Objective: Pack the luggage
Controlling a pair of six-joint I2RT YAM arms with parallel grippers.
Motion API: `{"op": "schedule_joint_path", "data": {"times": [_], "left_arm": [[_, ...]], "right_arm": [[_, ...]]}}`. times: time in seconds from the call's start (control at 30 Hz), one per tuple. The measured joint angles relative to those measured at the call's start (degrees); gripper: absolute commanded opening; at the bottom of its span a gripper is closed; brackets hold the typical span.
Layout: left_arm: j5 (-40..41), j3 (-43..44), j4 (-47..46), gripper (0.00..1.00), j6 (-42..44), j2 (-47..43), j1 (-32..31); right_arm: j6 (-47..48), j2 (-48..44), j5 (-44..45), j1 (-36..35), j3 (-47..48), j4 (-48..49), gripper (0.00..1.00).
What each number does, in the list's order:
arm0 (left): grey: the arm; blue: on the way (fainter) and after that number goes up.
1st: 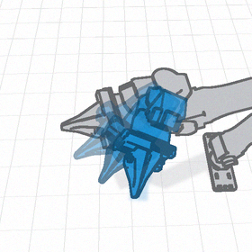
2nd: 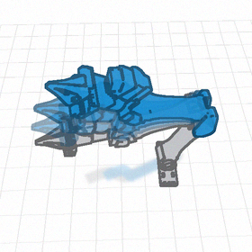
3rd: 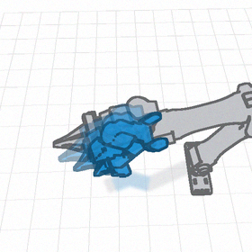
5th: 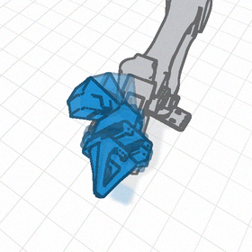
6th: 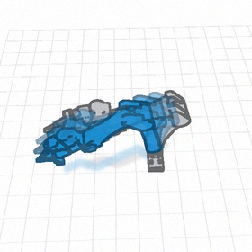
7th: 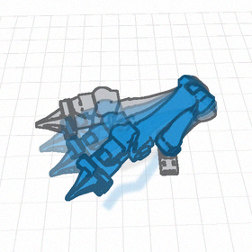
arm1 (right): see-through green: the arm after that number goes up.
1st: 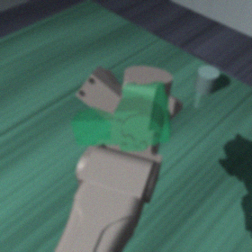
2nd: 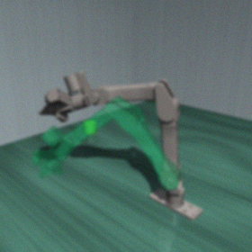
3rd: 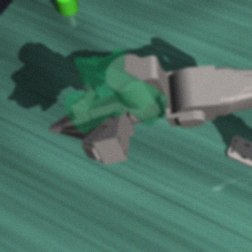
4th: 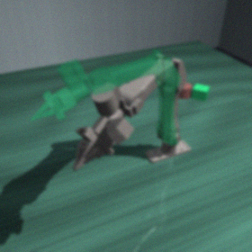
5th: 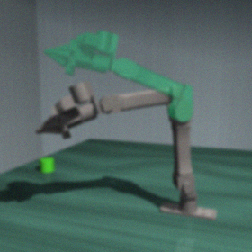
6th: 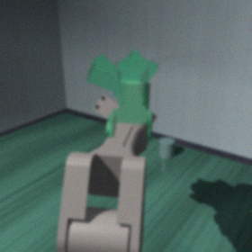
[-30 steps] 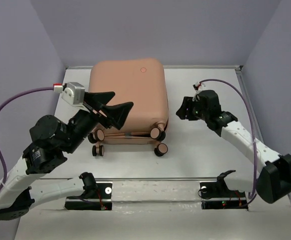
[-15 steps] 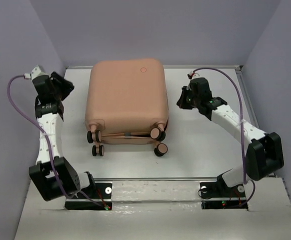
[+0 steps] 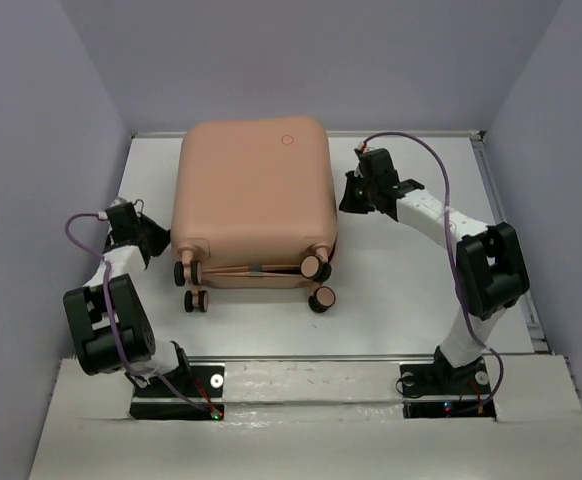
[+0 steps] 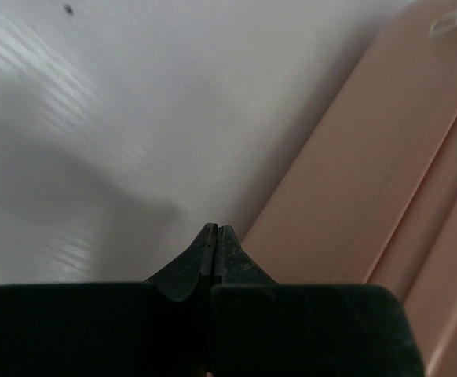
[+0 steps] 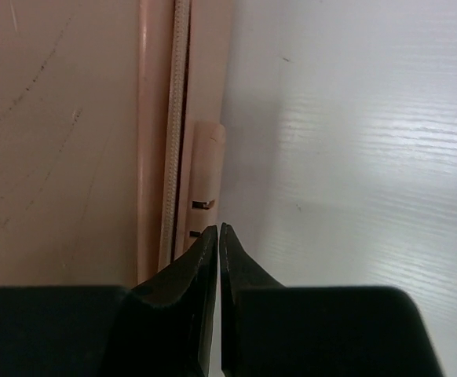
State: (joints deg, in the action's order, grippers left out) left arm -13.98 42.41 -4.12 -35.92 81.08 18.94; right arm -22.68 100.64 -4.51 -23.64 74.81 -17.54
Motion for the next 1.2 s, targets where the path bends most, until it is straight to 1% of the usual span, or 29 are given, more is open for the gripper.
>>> {"op": "schedule_joint_path", "data": {"times": [0.07,0.17,0.27,0.33,0.37,0.4,0.47,0.5,0.53,0.57,0.6,0.63,0.67,0.7,0.73,0.77,0.8,0.83,0.87,0.9,0.93,0.97,1.03,1.07,1.1,1.13,1.17,1.2], "left_arm": [[-0.3,-3.2,-1.1,0.06,-0.7,-0.3,-2.0],[0.7,-6.4,-3.6,0.06,-1.0,-3.5,-2.6],[3.0,-11.7,-5.0,0.06,-1.1,-10.9,-4.3],[4.6,-15.5,-4.1,0.06,-0.5,-15.9,-7.0],[6.9,-17.7,-2.4,0.06,-0.4,-18.4,-10.1],[8.3,-18.8,-1.8,0.06,-0.9,-19.7,-12.3],[11.5,-20.6,1.3,0.06,-1.5,-24.8,-19.2],[13.3,-21.5,3.0,0.06,-2.0,-27.6,-23.9],[15.1,-22.4,5.9,0.06,-2.9,-30.7,-29.4],[15.1,-23.1,7.7,0.06,-3.6,-32.6,-32.5],[16.0,-23.8,9.6,0.08,-5.5,-35.5,-36.4],[16.2,-24.2,11.6,0.1,-6.4,-38.9,-39.4],[16.8,-24.1,13.5,0.19,-7.1,-42.5,-41.5],[17.5,-23.5,15.7,0.25,-7.4,-46.1,-43.2],[18.5,-22.4,17.5,0.28,-7.4,-48.4,-44.1],[20.0,-19.8,21.0,0.3,-7.1,-49.9,-44.4],[21.8,-15.9,24.0,0.31,-6.3,-50.6,-44.5],[23.7,-11.4,24.9,0.33,-5.2,-50.6,-44.5],[24.7,-8.8,24.9,0.36,-4.6,-50.6,-44.5],[26.1,-2.9,24.9,0.41,-3.3,-49.5,-44.4],[26.7,0.5,24.4,0.43,-2.1,-48.4,-44.4],[27.4,4.2,23.2,0.43,-1.0,-47.3,-44.4],[29.1,13.9,19.9,0.45,1.8,-42.8,-44.4],[29.8,17.3,18.2,0.45,3.0,-39.9,-44.3],[30.3,21.1,16.1,0.46,4.5,-36.4,-44.0],[30.3,24.2,15.2,0.46,5.6,-33.2,-43.4],[30.4,28.0,12.9,0.46,7.1,-28.3,-42.3],[29.7,32.0,13.3,0.46,8.6,-23.3,-40.4]], "right_arm": [[0.0,1.4,-1.8,0.0,1.2,0.1,0.11],[0.5,4.8,-5.0,-0.2,4.9,-0.9,0.13],[1.2,7.7,-6.2,0.3,9.6,-3.0,0.14],[1.8,11.4,-6.7,1.1,14.2,-3.5,0.17],[1.7,13.3,-7.5,1.6,17.0,-3.7,0.19],[2.1,15.7,-8.0,2.2,21.1,-4.5,0.26],[3.0,22.3,-9.2,3.5,31.1,-6.1,0.43],[3.3,25.7,-9.6,4.2,36.4,-6.1,0.64],[3.2,27.8,-9.9,4.5,40.1,-6.5,0.73],[2.8,29.6,-9.9,4.6,43.3,-6.9,0.81],[2.6,31.2,-9.2,4.6,47.6,-8.3,0.86],[2.5,31.9,-9.4,4.7,50.8,-9.4,0.87],[2.4,31.8,-9.6,4.6,53.4,-11.3,0.87],[2.3,30.7,-9.6,4.3,54.4,-12.5,0.87],[2.3,29.0,-9.6,4.2,54.5,-13.4,0.87],[2.2,27.0,-9.4,4.1,54.3,-14.4,0.86],[2.3,25.0,-9.1,4.0,53.0,-14.7,0.81],[2.4,21.0,-8.0,4.1,50.6,-15.4,0.72],[2.6,18.8,-7.5,4.3,49.2,-15.9,0.61],[3.0,15.1,-6.3,4.7,46.8,-16.0,0.22],[3.5,8.2,-5.5,5.3,39.9,-13.4,0.09],[3.7,3.6,-5.3,5.6,35.6,-13.0,0.07],[3.0,-10.6,-5.0,6.1,20.9,-10.1,0.07],[2.7,-16.7,-5.2,5.7,14.4,-7.6,0.07],[2.2,-23.7,-4.8,4.1,7.2,-5.7,0.07],[1.6,-27.9,-4.8,2.0,1.3,-3.7,0.07],[1.1,-31.7,-4.8,-0.5,-2.4,-3.2,0.07],[0.3,-35.1,-4.7,-4.2,-8.2,-0.4,0.07]]}}
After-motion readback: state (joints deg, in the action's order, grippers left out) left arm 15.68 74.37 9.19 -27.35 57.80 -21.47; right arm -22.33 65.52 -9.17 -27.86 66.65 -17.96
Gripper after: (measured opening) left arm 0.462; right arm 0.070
